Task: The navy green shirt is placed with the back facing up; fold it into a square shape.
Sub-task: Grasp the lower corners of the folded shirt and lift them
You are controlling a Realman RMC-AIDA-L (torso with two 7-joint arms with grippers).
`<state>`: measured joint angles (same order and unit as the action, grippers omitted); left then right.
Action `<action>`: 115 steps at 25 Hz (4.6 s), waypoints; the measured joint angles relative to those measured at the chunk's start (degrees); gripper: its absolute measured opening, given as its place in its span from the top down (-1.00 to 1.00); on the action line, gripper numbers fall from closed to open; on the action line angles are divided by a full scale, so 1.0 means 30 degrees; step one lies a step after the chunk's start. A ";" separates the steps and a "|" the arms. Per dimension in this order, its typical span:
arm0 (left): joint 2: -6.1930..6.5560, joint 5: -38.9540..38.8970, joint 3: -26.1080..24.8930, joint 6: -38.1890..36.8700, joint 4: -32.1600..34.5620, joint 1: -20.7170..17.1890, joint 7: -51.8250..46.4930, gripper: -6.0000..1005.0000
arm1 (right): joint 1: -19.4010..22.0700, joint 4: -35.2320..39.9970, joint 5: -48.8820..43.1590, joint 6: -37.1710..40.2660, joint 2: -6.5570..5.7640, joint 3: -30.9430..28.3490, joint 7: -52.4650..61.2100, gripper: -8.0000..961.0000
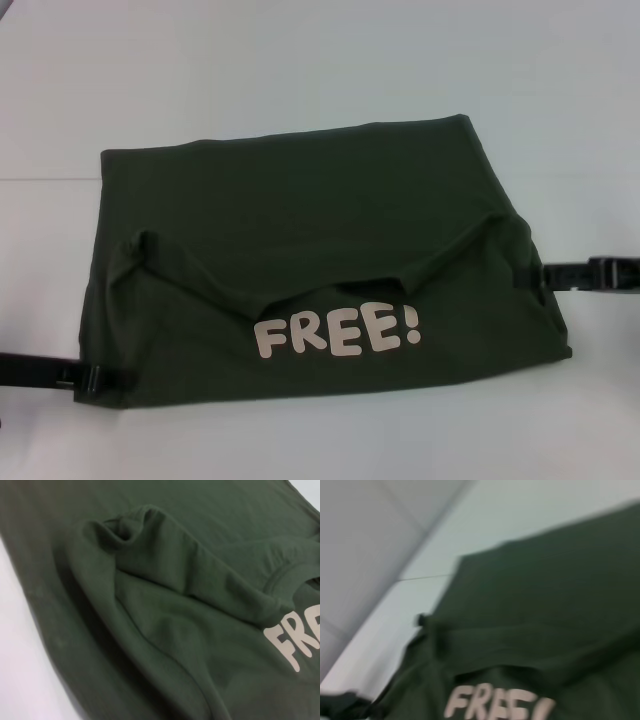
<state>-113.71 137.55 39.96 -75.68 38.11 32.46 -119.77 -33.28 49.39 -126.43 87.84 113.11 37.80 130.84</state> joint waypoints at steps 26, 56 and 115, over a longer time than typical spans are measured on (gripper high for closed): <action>0.0060 -0.0062 -0.0049 -0.0496 0.0038 0.0224 0.0143 0.91 | -0.3107 -0.3330 -0.6095 -0.4845 -0.0346 0.2014 0.5673 -0.85; 0.0023 -0.0060 -0.0049 -0.0527 0.0032 0.0315 0.0058 0.91 | -0.3254 -0.4396 -0.6013 -0.7314 0.1046 0.3100 0.5255 -0.74; 0.1910 0.5136 0.0169 -1.1461 -0.0048 0.1640 -0.1720 0.91 | -0.1390 -0.3533 -0.6255 0.3831 0.1395 0.5367 -0.1917 0.89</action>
<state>-107.98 152.96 40.47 -110.06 37.97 37.39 -124.93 -37.45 38.79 -145.20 99.34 117.30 53.90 125.09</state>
